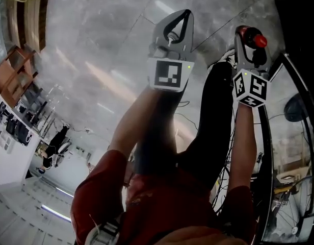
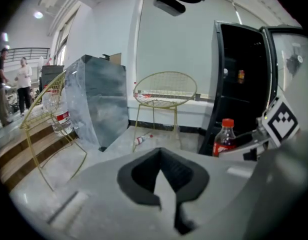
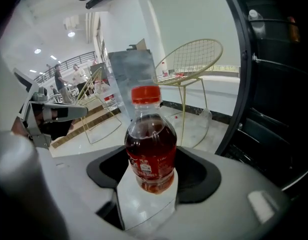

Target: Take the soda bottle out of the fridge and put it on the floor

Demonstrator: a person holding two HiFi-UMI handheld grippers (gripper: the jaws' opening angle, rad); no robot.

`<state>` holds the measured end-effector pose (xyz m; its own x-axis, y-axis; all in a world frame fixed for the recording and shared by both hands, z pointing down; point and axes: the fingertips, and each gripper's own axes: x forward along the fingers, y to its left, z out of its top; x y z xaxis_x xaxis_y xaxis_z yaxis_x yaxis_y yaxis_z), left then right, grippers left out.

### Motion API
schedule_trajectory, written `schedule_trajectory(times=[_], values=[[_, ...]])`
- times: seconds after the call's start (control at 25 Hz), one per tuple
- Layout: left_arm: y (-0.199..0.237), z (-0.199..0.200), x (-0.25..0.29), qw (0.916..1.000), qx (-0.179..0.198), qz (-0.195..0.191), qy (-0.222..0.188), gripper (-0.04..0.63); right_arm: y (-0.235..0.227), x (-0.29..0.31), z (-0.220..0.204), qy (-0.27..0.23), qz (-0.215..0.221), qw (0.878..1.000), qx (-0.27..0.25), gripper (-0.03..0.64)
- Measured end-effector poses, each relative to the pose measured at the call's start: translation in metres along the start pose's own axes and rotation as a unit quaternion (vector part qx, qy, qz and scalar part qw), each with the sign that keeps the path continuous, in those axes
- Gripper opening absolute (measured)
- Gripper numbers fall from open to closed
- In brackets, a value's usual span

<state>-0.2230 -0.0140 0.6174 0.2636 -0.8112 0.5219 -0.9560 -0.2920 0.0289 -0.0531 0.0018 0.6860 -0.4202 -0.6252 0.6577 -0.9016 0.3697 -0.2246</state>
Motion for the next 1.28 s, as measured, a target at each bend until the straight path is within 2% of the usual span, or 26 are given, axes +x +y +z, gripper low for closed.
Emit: schedule_trajectory(times=[0.2,0.36,0.56,0.64,0.76,0.88,1.08,1.28], values=[[-0.001,-0.057,0.036,0.9999,0.007,-0.014,0.0,-0.002,-0.01,0.044,-0.047,0.008,0.007,1.0,-0.014,0.293],[-0.004,-0.101,0.07,0.9992,-0.016,-0.035,-0.007,-0.002,-0.019,0.086,-0.085,0.007,0.019,0.999,-0.033,0.293],[-0.021,-0.156,0.12,0.9959,0.013,-0.088,-0.018,-0.002,-0.04,0.143,-0.134,-0.004,0.026,0.997,-0.072,0.293],[-0.021,-0.177,0.141,0.9945,0.012,-0.1,-0.026,-0.002,-0.048,0.167,-0.149,-0.009,0.026,0.996,-0.089,0.293],[-0.017,-0.209,0.166,0.9939,0.007,-0.104,-0.035,-0.002,-0.055,0.195,-0.169,-0.013,0.034,0.993,-0.114,0.293],[-0.014,-0.238,0.191,0.9932,0.024,-0.108,-0.038,-0.002,-0.063,0.224,-0.186,-0.025,0.043,0.992,-0.116,0.293],[-0.005,-0.254,0.217,0.9918,0.011,-0.097,-0.082,-0.002,-0.071,0.266,-0.187,-0.055,0.065,0.986,-0.145,0.293],[-0.008,-0.271,0.22,0.9897,0.05,-0.086,-0.103,-0.002,-0.077,0.29,-0.184,-0.09,0.065,0.982,-0.152,0.293]])
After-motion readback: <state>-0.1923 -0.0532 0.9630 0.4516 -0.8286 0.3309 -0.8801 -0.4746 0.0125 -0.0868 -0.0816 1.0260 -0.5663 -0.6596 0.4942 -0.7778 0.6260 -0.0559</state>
